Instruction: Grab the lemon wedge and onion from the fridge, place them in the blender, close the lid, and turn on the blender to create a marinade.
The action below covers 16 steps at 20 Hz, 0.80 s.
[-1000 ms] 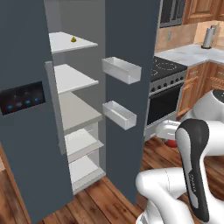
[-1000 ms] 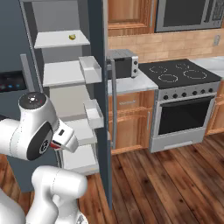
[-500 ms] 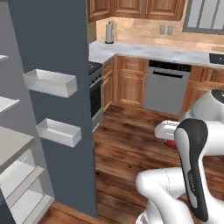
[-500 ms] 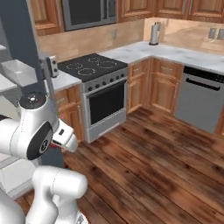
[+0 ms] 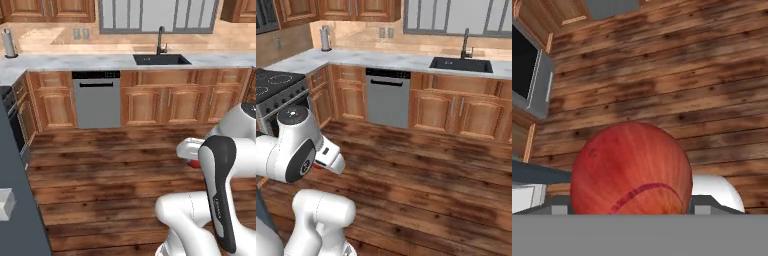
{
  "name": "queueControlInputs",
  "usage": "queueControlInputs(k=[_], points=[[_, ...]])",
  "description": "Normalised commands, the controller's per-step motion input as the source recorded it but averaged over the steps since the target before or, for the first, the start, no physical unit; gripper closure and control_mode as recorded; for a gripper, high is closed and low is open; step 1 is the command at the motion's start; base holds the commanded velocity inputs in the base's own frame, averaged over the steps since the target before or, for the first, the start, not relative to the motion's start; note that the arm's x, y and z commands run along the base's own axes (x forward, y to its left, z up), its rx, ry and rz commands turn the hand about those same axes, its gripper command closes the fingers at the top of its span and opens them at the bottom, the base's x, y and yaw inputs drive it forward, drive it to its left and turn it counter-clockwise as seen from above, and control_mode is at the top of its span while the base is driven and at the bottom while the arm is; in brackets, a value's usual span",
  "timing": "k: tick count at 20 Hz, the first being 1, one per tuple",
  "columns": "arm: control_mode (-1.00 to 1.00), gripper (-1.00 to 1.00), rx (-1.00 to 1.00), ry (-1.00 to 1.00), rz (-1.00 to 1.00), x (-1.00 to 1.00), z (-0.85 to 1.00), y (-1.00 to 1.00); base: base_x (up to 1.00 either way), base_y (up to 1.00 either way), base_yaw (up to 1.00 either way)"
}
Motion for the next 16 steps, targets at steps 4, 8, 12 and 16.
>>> queueControlInputs(k=[4,8,12,16], points=[[1.0,1.0,0.0,0.0,0.0,0.0,0.0,0.0,0.24,-0.49,-0.68],[1.0,1.0,0.0,0.0,0.0,0.0,0.0,0.0,0.31,-0.51,-0.63],[1.0,1.0,0.0,0.0,0.0,0.0,0.0,0.0,0.35,-0.56,-0.63],[1.0,1.0,0.0,0.0,0.0,0.0,0.0,0.0,0.51,-0.45,-0.59]])
